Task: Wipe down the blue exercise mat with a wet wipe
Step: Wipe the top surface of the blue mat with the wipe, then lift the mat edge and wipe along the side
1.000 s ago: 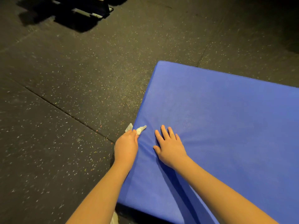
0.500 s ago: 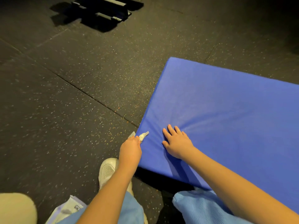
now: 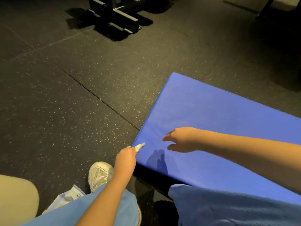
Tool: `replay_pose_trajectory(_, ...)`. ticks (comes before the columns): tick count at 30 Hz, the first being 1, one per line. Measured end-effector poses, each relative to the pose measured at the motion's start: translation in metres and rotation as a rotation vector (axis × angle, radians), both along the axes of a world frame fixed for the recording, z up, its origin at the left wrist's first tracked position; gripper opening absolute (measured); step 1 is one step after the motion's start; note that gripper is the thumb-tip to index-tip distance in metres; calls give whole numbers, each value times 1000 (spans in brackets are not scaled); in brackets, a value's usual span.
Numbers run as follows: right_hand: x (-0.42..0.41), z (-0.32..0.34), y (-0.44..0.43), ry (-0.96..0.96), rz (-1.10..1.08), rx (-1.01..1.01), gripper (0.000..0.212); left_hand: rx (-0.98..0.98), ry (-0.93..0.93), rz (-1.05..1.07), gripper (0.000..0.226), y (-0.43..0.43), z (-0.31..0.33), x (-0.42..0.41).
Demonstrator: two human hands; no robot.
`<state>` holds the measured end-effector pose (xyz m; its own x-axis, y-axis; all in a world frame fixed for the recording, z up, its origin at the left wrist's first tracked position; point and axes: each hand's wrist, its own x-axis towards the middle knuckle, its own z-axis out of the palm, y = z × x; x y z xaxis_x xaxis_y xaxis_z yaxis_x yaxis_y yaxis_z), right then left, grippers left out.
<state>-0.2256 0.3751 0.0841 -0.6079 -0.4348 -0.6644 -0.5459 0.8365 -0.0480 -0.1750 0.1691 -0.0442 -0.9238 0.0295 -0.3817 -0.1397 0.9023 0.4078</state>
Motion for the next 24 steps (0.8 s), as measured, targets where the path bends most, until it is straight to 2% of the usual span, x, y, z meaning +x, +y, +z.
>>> replay_pose_trajectory(3,2,32,0,5,110,88,49,150,43,186,32,-2,8,5)
replay_pose_trajectory(5,11,41,0,-12,173,161,49,272,50,337,35,-2,10,6)
replay_pose_trajectory(7,20,37,-3,-37,195,248,49,269,48,339,33,-2,9,8)
replay_pose_trajectory(9,29,15,-10,-45,124,255,48,230,68,272,27,-1,6,11)
replay_pose_trajectory(12,53,-37,-22,28,-29,105,47,232,85,246,30,2,5,14)
replay_pose_trajectory(17,98,-111,-32,145,-282,-58,68,194,-39,232,33,-2,-8,12)
replay_pose_trajectory(22,114,-134,-15,291,-308,-231,82,200,-15,224,35,-4,-14,38)
replay_pose_trajectory(24,109,-137,-11,281,-311,-300,73,173,35,240,30,-2,-10,39)
